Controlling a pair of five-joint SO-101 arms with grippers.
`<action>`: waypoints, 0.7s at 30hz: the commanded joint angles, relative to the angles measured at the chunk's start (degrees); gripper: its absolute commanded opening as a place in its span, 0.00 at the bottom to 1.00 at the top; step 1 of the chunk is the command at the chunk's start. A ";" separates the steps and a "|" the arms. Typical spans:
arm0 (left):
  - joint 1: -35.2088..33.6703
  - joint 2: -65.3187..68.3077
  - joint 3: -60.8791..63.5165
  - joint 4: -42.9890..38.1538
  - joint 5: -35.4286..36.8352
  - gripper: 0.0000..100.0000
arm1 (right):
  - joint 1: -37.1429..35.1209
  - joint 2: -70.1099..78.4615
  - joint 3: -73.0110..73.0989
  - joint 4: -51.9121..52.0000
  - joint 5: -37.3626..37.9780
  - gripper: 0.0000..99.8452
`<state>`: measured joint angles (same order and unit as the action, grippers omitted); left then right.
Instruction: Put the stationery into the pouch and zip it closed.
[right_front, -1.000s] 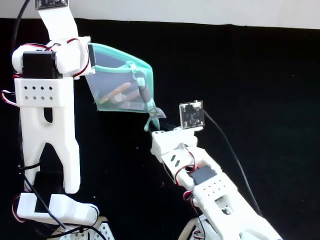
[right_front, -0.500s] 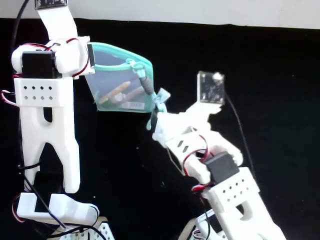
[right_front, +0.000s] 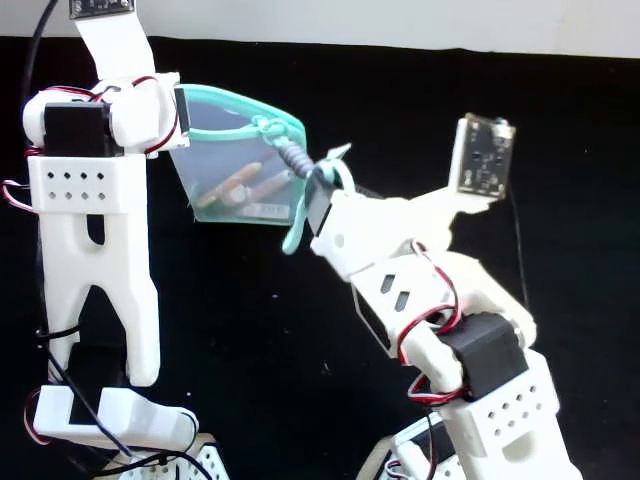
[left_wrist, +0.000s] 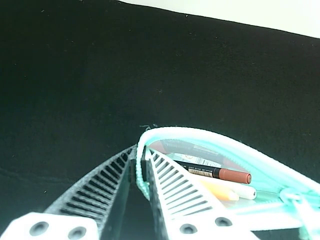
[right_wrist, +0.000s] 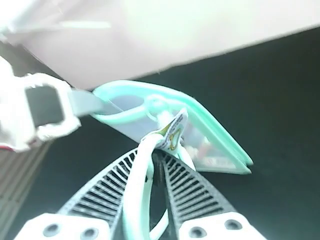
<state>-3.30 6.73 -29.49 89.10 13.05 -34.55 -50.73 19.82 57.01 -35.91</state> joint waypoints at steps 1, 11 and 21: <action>-0.13 0.66 2.42 -0.09 -0.09 0.01 | 0.75 2.86 -6.29 -3.65 -0.62 0.01; -0.13 0.66 2.51 -0.09 -0.09 0.01 | 7.78 15.96 -22.81 -5.58 -5.01 0.01; -0.22 0.66 2.33 -0.09 -0.09 0.01 | 11.56 24.57 -31.34 -5.58 -4.75 0.01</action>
<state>-3.30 6.73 -29.49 89.10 13.05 -24.35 -26.99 -7.78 52.88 -40.22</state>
